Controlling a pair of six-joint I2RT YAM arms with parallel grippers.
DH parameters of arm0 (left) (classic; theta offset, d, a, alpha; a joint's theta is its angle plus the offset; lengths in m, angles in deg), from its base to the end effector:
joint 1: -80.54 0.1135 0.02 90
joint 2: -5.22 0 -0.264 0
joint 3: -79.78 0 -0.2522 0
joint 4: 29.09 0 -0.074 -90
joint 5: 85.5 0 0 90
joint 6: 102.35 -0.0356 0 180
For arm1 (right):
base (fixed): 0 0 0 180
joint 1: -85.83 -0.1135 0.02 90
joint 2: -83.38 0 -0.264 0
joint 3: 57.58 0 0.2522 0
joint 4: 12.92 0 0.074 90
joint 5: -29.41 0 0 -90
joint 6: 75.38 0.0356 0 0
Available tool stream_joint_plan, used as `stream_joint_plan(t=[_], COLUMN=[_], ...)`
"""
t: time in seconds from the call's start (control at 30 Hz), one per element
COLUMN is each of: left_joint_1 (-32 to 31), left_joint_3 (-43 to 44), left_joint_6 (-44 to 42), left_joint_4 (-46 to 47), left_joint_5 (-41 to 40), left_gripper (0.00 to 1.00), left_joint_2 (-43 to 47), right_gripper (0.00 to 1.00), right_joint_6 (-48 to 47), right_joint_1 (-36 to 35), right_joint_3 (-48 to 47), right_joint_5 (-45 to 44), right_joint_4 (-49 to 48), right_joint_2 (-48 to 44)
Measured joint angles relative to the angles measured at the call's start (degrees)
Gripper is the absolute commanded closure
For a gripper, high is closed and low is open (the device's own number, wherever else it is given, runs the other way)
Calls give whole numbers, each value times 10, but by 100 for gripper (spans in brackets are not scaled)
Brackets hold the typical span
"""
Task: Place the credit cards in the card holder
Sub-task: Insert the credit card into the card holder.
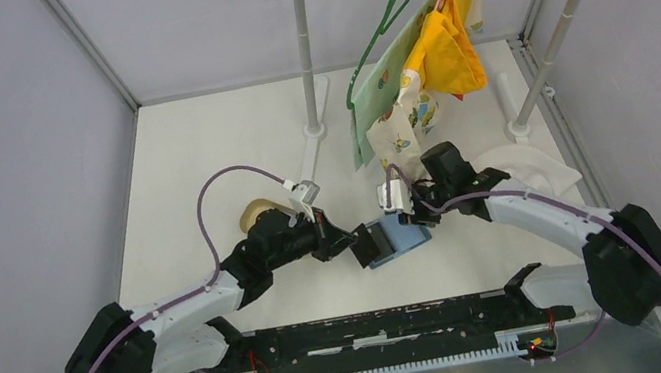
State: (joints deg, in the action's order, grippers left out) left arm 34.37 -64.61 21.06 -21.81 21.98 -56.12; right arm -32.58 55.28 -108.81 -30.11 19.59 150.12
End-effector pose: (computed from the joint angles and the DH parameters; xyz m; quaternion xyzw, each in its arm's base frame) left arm 0.1467 -0.1683 0.2015 0.1774 0.7871 -0.4645 0.3651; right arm 0.1878 0.1318 0.2108 -0.6387 0.6422 0.1928 0.3775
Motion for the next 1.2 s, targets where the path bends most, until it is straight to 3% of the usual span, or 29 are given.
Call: stream_joint_plan(t=[0.13,0.33,0.57,1.0,1.2], left_joint_1=[1,1,1,1,1], left_joint_3=[-5,-10,-10,-9,-33], left_joint_6=[59,125,167,223,255], left_joint_4=[77,168,207,277,358], left_joint_5=[21,27,24,-11,-37], left_gripper=[98,98,98,98,98], left_joint_2=[-61,-138,-221,-279,-310], right_gripper=[62,58,58,58,58], right_joint_6=[-10,-20,-21,-19,-19], right_joint_1=[6,10,16,21,22], right_joint_3=[-26,-26,-25,-25,-25], right_joint_5=[-38,-76,-98,-113,-113], right_joint_4=[46,71,78,86,86], right_joint_2=[86,96,114,136,139])
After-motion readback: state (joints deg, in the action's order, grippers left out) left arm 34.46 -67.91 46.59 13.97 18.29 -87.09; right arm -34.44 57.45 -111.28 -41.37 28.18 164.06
